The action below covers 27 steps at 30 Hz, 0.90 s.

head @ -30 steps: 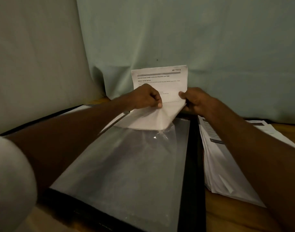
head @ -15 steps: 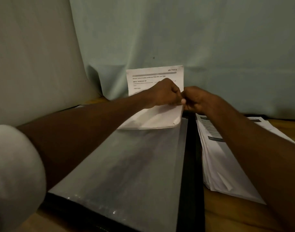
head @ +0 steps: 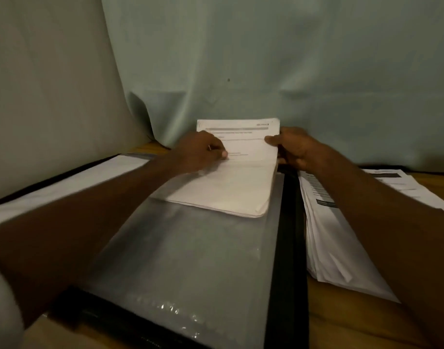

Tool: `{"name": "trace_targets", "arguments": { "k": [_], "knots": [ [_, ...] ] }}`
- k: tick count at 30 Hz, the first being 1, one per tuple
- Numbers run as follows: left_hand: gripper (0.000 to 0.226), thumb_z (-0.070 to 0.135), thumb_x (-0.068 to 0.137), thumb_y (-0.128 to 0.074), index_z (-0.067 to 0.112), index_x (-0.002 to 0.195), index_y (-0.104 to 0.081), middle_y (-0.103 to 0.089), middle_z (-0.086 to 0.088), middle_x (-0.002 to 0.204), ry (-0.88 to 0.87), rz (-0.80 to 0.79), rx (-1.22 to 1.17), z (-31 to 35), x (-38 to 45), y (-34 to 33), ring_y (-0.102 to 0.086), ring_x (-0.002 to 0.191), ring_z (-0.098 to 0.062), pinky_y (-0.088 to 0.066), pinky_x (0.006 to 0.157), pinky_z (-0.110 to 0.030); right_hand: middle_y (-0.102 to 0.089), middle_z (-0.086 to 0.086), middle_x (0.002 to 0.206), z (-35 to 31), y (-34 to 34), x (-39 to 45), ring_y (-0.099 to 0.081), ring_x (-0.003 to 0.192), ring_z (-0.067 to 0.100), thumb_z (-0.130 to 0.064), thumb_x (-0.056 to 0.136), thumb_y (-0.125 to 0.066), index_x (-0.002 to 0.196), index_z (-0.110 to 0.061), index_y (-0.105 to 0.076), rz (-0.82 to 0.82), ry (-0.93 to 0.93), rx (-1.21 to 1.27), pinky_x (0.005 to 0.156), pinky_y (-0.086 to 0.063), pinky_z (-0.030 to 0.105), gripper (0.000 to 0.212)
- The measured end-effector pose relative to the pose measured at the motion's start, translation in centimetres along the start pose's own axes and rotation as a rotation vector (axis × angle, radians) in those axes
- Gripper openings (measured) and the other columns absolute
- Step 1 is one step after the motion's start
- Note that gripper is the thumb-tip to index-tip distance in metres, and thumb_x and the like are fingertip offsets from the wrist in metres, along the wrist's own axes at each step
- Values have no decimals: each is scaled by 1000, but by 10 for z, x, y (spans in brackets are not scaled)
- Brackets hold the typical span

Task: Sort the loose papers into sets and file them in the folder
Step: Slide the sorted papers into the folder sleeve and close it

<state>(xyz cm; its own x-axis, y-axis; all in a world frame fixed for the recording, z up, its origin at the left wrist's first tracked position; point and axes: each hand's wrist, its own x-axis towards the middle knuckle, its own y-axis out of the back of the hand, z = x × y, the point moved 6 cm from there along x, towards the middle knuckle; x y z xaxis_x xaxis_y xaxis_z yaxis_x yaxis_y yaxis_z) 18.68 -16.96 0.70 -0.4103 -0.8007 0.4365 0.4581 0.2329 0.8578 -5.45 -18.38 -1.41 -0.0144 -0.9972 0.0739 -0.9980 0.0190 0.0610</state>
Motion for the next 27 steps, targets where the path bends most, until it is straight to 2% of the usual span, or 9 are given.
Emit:
{"name": "trace_targets", "arguments": {
  "k": [3,6,7,11,13,16,20,23,27],
  "knots": [
    [20,34,89,-78,16,98,-80,-76,1,95,2,-66,-64,-19,-14,3,-70,89,-18,-52,85,-25,-73,7,120,7,-5,-6,-72,97,20,4,93,-62,127,-10,-66,-99,-73,-45,63,-62,29,37],
    [11,22,88,-81,12,93,-79,-77,-7,92,-10,-150,-104,-22,-13,4,-70,85,-18,-52,79,-25,-72,7,124,13,-6,-10,-68,105,21,-3,93,-65,130,-9,-64,-206,-139,-87,84,-61,32,37],
    [10,20,87,-81,11,91,-79,-77,-8,90,-9,-147,-117,-22,-11,5,-69,83,-19,-53,79,-27,-71,8,124,11,-6,-9,-66,104,21,-5,94,-65,131,-9,-64,-195,-127,-62,84,-60,31,37],
    [9,20,85,-82,12,85,-79,-77,-2,85,-38,-50,-90,-18,3,4,-72,86,-22,-57,84,-37,-67,5,115,-6,-2,-6,-67,91,15,5,93,-62,131,-23,-57,-58,-16,43,58,-60,27,47],
    [8,21,84,-83,14,83,-79,-77,-1,85,-39,-67,-66,-16,6,2,-72,86,-21,-56,84,-36,-68,4,110,-4,-6,-7,-68,85,13,5,94,-59,124,-22,-64,-140,-81,21,56,-59,25,41],
    [11,22,86,-82,11,86,-79,-76,-1,85,-33,-51,-51,-18,7,8,-66,75,-10,-52,75,-25,-70,1,103,6,-12,-12,-66,83,10,4,92,-55,115,-18,-71,-287,-161,-65,65,-57,21,35],
    [11,22,87,-81,12,84,-77,-70,4,78,-23,-29,-53,-20,4,12,-58,65,1,-41,64,-6,-72,1,97,4,-11,-9,-68,73,7,-3,92,-64,111,-16,-71,-209,-162,-55,59,-57,18,24],
    [12,23,86,-81,12,85,-77,-68,7,76,-20,-27,-37,-19,2,10,-58,70,-4,-46,70,-17,-66,5,107,9,-9,-3,-58,75,10,-6,90,-66,118,-14,-74,-193,-145,-173,55,-49,17,30],
    [12,25,84,-83,18,78,-75,-69,8,74,-16,-27,-20,-18,2,7,-62,74,-9,-52,77,-29,-60,4,88,9,-11,-11,-44,62,10,-10,92,-63,118,-10,-74,-245,-117,-234,39,-30,16,28]
  ]
}}
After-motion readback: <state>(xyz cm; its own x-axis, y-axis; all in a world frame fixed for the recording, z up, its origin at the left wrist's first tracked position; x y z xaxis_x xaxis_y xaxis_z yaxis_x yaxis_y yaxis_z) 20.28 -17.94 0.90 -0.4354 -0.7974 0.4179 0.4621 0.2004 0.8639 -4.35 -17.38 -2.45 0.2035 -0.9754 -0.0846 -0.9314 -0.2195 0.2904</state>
